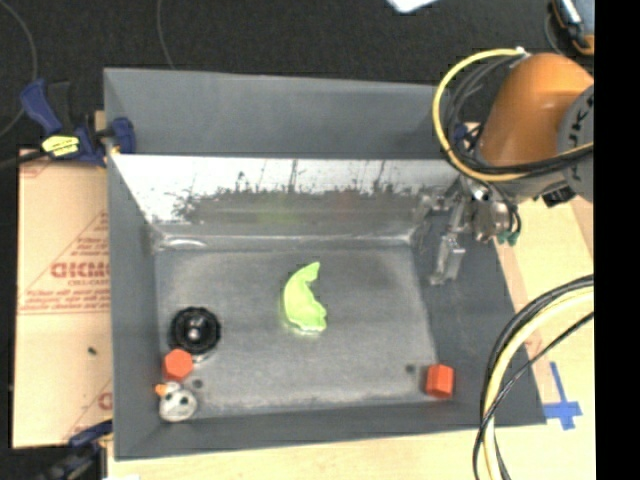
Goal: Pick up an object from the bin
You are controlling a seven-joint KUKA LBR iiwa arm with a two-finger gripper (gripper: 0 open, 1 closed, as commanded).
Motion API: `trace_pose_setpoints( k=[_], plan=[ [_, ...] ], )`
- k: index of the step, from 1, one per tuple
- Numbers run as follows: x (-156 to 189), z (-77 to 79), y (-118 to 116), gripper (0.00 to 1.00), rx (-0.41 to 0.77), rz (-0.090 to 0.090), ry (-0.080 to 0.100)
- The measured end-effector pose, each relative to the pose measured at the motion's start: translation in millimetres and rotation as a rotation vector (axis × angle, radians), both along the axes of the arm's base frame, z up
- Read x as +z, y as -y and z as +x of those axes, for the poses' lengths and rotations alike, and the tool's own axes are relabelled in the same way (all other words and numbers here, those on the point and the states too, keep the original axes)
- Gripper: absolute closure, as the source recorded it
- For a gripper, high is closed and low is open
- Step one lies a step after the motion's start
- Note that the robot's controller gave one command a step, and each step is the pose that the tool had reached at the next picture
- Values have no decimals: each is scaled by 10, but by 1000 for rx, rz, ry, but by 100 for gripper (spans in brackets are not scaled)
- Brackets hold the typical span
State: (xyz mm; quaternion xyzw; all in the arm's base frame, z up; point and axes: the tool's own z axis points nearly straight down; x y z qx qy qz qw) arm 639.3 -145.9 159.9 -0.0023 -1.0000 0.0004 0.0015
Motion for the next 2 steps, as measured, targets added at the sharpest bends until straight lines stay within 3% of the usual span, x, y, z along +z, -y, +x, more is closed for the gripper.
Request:
trace_pose_setpoints(
  k=[1, 2],
  plan=[
    [53, 15, -8, 0, 4, -1, 7],
    [-908, 43, -977, 0, -27, 3, 1]
  ],
)
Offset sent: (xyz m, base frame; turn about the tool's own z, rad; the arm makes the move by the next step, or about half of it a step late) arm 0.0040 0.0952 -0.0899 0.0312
